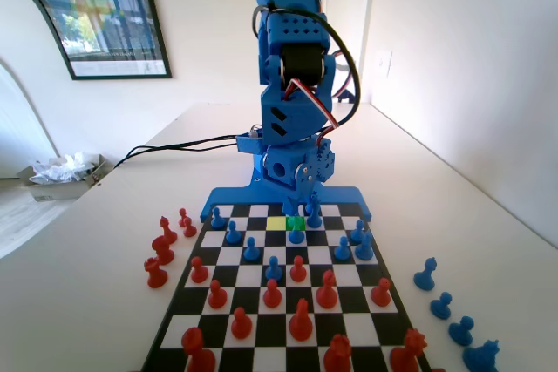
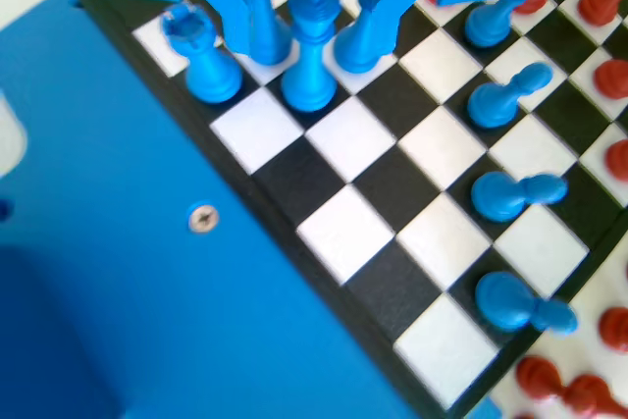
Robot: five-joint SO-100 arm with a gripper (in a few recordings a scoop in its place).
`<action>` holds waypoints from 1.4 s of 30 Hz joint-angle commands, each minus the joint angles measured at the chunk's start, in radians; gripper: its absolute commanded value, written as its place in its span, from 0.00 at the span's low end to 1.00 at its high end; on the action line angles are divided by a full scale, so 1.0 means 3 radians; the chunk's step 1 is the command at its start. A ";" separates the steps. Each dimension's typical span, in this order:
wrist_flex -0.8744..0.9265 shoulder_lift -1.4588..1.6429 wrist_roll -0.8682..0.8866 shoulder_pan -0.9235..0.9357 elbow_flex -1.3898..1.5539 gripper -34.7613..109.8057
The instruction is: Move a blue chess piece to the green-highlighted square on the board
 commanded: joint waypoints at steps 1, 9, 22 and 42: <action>0.0332 0.0138 0.0000 -0.0056 -0.0286 0.34; 0.1043 0.0281 0.0051 -0.0046 -0.0808 0.33; 0.2178 0.0890 0.1084 -0.0138 -0.1902 0.25; 0.3160 0.2715 0.2506 -0.0199 -0.2730 0.25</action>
